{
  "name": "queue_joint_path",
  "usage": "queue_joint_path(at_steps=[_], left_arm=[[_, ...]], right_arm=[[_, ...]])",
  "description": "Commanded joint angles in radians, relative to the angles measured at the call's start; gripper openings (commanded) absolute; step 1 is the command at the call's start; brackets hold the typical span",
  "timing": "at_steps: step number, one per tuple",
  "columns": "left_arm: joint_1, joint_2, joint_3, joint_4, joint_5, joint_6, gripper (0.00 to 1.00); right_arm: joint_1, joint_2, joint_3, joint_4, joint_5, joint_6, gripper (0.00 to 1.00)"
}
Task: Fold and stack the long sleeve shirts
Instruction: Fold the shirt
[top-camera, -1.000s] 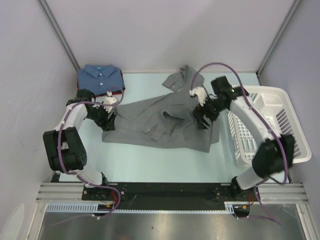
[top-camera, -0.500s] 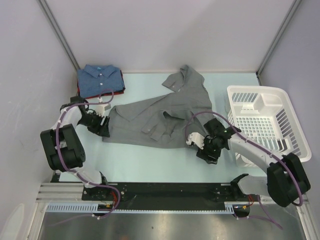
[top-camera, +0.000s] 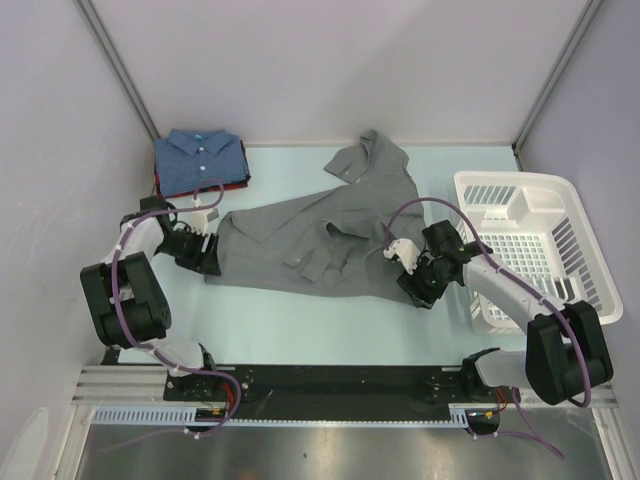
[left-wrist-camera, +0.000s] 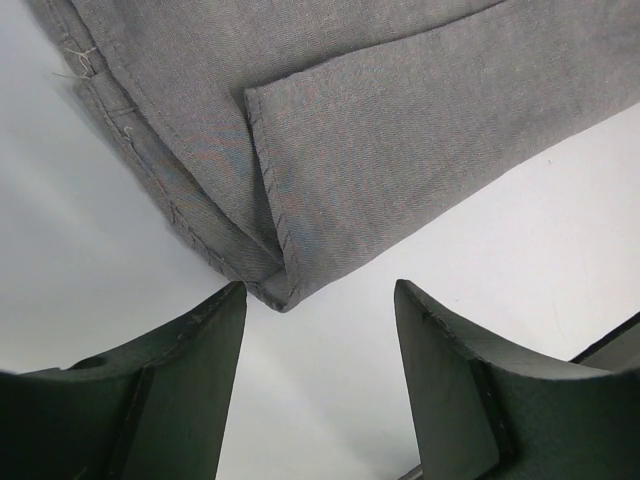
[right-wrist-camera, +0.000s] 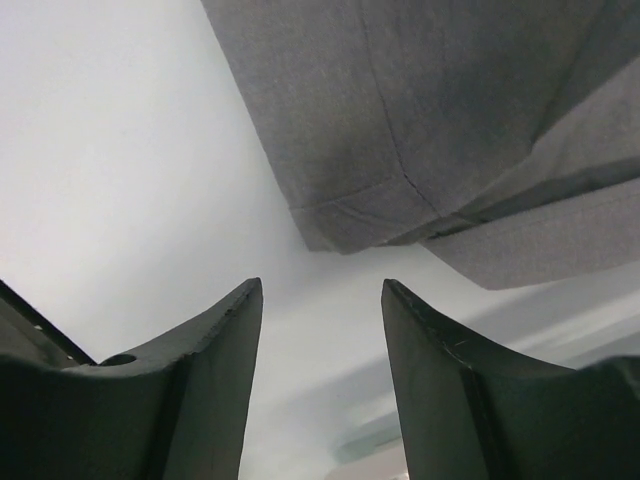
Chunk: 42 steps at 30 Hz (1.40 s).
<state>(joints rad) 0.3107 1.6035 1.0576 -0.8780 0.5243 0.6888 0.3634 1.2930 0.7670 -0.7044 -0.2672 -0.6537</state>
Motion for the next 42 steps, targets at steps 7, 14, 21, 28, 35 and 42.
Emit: queue_joint_path(at_steps=[7,14,21,28,35,42], left_arm=[[0.01,-0.004,-0.024,0.031,0.045,-0.011,0.68],[0.01,-0.033,-0.116,0.04,0.019,0.043,0.69],[0.008,-0.045,-0.168,0.109,-0.017,0.041,0.64],[0.01,-0.024,-0.137,0.132,-0.02,0.044,0.28],[0.011,-0.002,-0.058,0.024,-0.124,0.176,0.0],[0.011,-0.056,-0.048,-0.07,-0.171,0.271,0.0]], right_arm=[[0.009,0.077,-0.012,0.049,-0.066,0.068,0.54],[0.002,0.172,0.011,0.088,-0.063,0.088,0.29],[-0.003,0.219,0.038,0.063,-0.053,0.097,0.0],[-0.015,0.206,0.086,-0.02,-0.029,0.049,0.0],[-0.06,0.193,0.146,-0.158,-0.009,-0.056,0.0],[-0.06,0.192,0.141,-0.314,-0.013,-0.149,0.0]])
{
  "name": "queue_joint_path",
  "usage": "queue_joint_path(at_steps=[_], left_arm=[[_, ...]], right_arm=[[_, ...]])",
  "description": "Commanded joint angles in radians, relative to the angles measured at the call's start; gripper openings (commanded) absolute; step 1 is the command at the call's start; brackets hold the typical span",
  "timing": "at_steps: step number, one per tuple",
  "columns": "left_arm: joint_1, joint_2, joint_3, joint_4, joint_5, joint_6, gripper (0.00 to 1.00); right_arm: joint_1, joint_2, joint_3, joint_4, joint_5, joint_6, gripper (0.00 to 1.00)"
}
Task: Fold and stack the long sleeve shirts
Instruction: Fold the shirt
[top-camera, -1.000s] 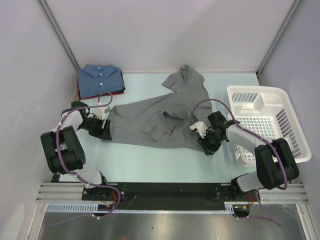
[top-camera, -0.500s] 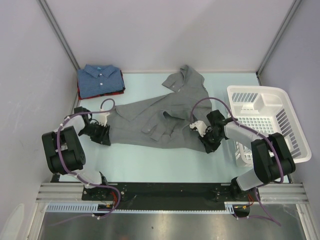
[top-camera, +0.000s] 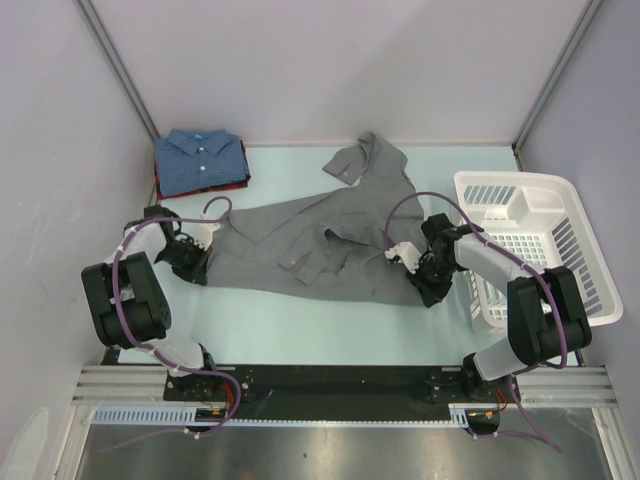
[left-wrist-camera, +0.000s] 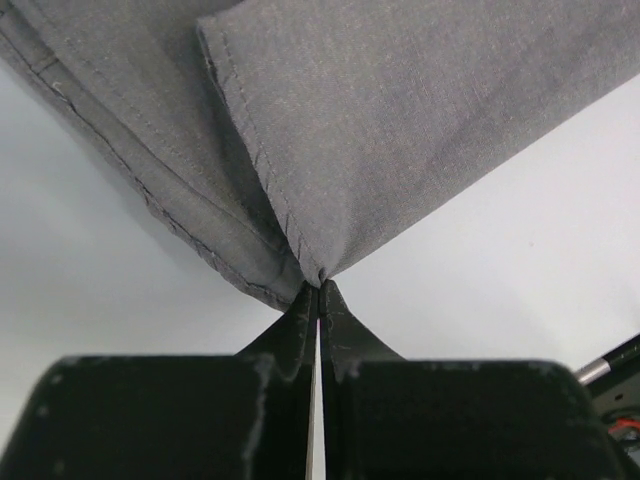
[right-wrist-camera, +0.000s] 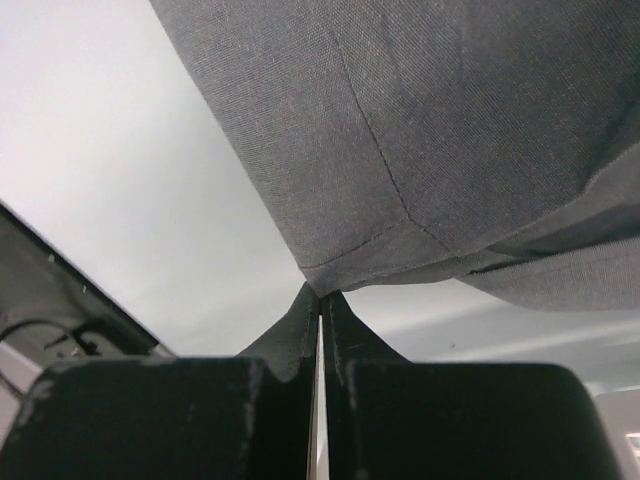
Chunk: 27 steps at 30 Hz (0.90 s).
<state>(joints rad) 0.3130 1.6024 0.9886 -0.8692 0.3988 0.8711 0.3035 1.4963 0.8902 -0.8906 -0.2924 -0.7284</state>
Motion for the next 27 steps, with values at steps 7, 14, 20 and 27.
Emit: queue_joint_path(at_steps=[7,14,20,27], left_arm=[[0.018,-0.094,-0.034,-0.067,-0.094,0.1,0.0],[0.038,-0.125,-0.008,-0.041,-0.107,0.109,0.0],[0.041,-0.119,-0.036,-0.093,-0.087,0.152,0.06],[0.041,-0.298,0.025,-0.152,0.178,0.201,0.66]], right_arm=[[-0.001,0.012,-0.007,-0.139,0.035,-0.091,0.0],[-0.014,0.022,0.004,-0.131,0.058,-0.12,0.0],[0.031,0.021,0.013,-0.171,0.033,-0.132,0.07],[0.074,-0.013,0.234,-0.312,-0.117,-0.085,0.62]])
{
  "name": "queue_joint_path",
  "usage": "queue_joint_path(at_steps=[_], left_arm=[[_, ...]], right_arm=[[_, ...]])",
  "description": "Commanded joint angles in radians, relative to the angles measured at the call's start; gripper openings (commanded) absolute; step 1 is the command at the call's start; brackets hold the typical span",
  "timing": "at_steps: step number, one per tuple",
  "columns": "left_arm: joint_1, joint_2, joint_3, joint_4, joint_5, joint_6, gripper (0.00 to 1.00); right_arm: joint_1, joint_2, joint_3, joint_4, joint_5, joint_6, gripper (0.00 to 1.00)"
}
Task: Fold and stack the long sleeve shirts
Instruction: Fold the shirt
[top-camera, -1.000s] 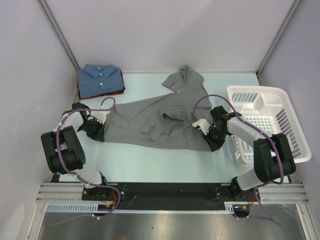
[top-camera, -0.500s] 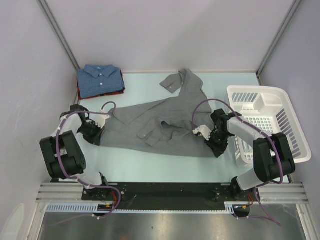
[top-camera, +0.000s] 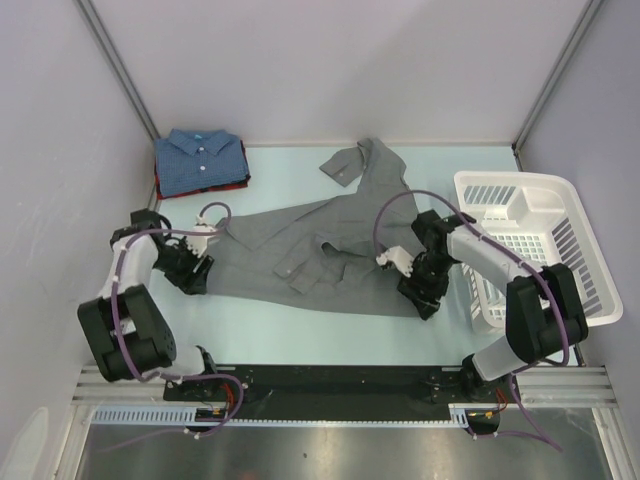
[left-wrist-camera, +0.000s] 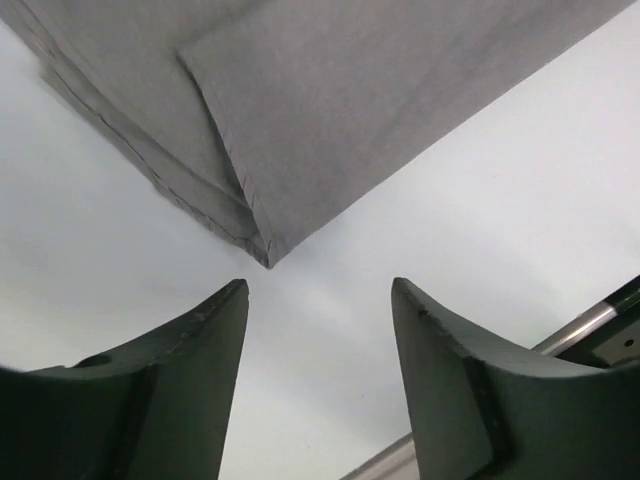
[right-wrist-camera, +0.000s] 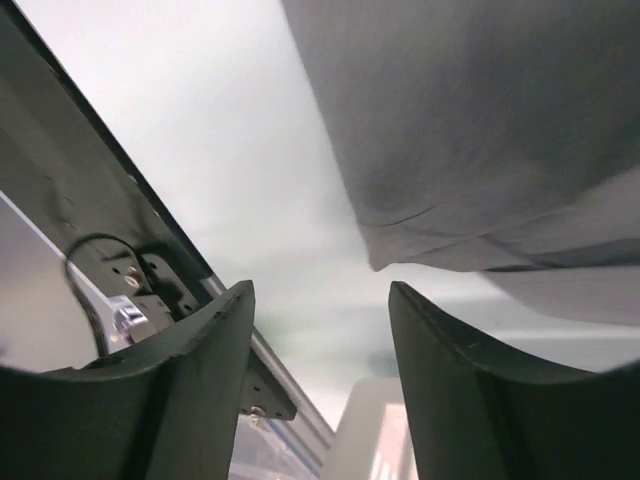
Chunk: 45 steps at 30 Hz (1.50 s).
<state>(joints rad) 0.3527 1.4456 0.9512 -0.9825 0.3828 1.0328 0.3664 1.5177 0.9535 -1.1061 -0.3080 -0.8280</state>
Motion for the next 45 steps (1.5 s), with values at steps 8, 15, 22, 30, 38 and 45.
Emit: queue_joint_path(at_steps=[8,15,22,30,38,45], left_arm=[[-0.393,-0.209,0.029,0.1,0.177,-0.059,0.7],[-0.58,-0.005,0.026,0.336,0.136,-0.483,0.63],[-0.583,0.183,0.101,0.381,0.119,-0.691,0.62],[-0.583,0.328,0.158,0.397,0.136,-0.781,0.58],[-0.583,0.369,0.178,0.375,0.154,-0.8,0.32],[-0.583,0.236,0.221,0.253,0.145,-0.735,0.0]], right_arm=[[-0.009,-0.045,0.337,0.033,-0.172,0.113,0.72],[-0.009,0.117,0.422,0.313,-0.091,0.222,0.8],[-0.012,0.203,0.442,0.402,-0.094,0.23,0.77],[0.0,0.234,0.392,0.407,-0.085,0.213,0.62],[0.002,0.223,0.349,0.391,-0.103,0.205,0.43],[0.002,0.19,0.338,0.368,-0.121,0.198,0.03]])
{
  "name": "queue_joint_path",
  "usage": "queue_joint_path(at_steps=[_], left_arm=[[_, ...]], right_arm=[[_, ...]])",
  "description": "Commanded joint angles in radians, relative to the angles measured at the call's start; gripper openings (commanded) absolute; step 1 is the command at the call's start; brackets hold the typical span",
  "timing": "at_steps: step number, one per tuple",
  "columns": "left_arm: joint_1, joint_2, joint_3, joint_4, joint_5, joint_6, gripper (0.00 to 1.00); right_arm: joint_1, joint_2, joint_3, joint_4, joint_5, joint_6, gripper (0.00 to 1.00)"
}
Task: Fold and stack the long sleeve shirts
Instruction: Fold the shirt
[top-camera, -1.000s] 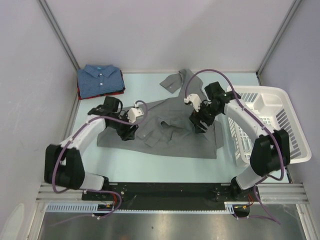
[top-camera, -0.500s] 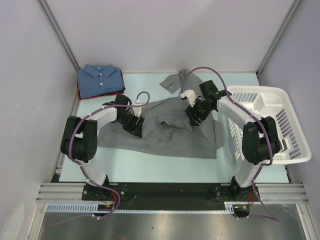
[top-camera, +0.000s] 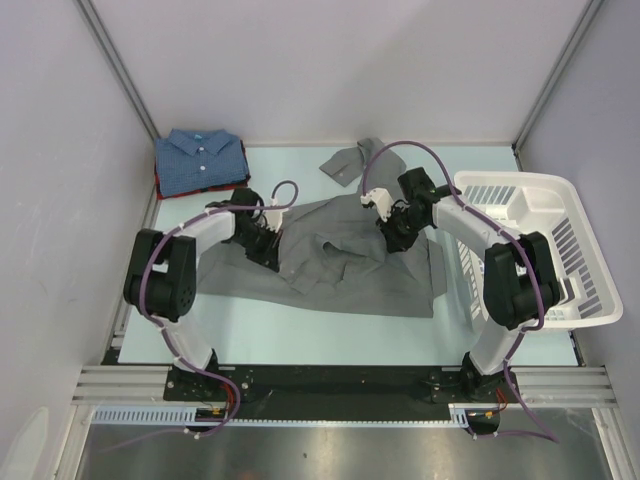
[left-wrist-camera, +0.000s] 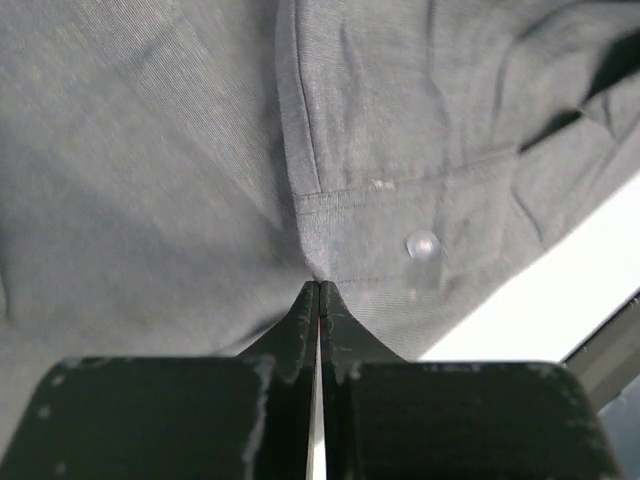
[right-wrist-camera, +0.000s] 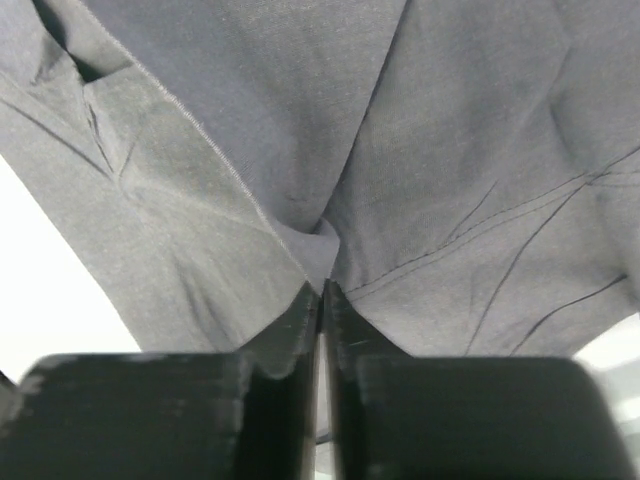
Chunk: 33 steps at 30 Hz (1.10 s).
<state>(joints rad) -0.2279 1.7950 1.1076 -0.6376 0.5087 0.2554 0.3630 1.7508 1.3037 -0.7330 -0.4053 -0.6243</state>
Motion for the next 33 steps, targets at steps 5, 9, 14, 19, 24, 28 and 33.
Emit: queue_joint_path(at_steps=[5,9,14,19,24,28,33], left_arm=[[0.018,-0.216,0.112,-0.236,-0.022,0.137,0.0],[0.047,-0.259,0.1,-0.283,-0.047,0.18,0.0],[0.094,-0.266,0.098,-0.296,-0.064,0.197,0.0],[0.159,-0.194,0.176,-0.344,-0.154,0.234,0.0],[0.17,-0.111,0.259,-0.326,-0.222,0.245,0.0],[0.173,-0.01,0.307,-0.31,-0.271,0.263,0.0],[0.194,0.023,0.296,-0.261,-0.322,0.248,0.14]], right_arm=[[0.004,-0.095,-0.05,0.003,-0.027,0.003,0.0],[0.01,-0.132,-0.078,-0.006,-0.033,0.003,0.0],[0.027,-0.162,-0.106,-0.042,-0.036,-0.008,0.0],[0.128,-0.204,-0.182,-0.029,-0.001,0.011,0.0],[0.182,-0.198,-0.228,0.001,0.036,0.037,0.15],[0.182,-0.201,-0.225,-0.031,0.032,0.011,0.3],[0.119,-0.221,-0.175,-0.152,-0.022,-0.021,0.57]])
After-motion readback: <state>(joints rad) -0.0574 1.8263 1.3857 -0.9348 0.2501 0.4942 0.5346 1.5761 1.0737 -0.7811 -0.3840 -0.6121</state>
